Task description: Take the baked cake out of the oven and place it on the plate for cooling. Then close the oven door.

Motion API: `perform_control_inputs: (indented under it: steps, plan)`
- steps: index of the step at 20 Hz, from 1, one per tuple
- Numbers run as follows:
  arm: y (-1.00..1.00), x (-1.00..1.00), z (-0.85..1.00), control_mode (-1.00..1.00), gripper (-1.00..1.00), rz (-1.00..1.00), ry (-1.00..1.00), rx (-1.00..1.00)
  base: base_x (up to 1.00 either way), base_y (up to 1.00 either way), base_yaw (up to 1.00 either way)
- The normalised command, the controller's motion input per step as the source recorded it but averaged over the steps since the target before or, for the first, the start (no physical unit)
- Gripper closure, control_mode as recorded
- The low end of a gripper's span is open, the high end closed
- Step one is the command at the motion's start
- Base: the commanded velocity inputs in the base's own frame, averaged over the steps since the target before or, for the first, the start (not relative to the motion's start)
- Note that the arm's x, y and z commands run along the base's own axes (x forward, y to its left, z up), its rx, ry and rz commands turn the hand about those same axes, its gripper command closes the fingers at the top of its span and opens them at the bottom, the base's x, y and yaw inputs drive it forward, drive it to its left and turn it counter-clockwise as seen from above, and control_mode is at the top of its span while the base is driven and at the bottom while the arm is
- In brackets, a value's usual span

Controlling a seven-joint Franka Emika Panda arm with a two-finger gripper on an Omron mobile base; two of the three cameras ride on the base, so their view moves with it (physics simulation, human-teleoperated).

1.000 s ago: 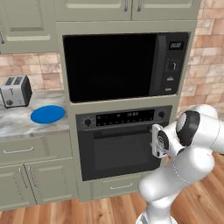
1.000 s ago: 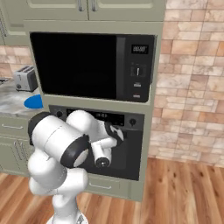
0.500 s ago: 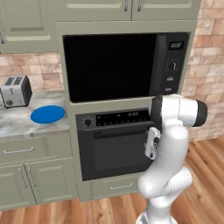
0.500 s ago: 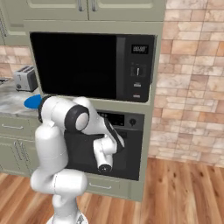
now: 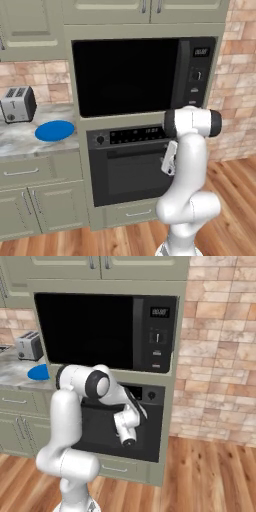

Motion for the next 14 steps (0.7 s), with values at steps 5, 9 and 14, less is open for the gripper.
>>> perform_control_inputs:
  steps: [5, 9, 14]
  plan:
    - [0.0, 0.59, -0.17, -1.0, -1.0, 0.03, -0.03, 0.02, 0.0, 0.0, 0.0]
    - [0.0, 0.4, -0.41, -1.0, -1.0, 0.03, -0.08, 0.0, 0.0, 0.0, 0.0]
    - [0.0, 0.3, -0.44, -1.0, -1.0, 0.03, -0.09, 0.0, 0.0, 0.0, 0.0]
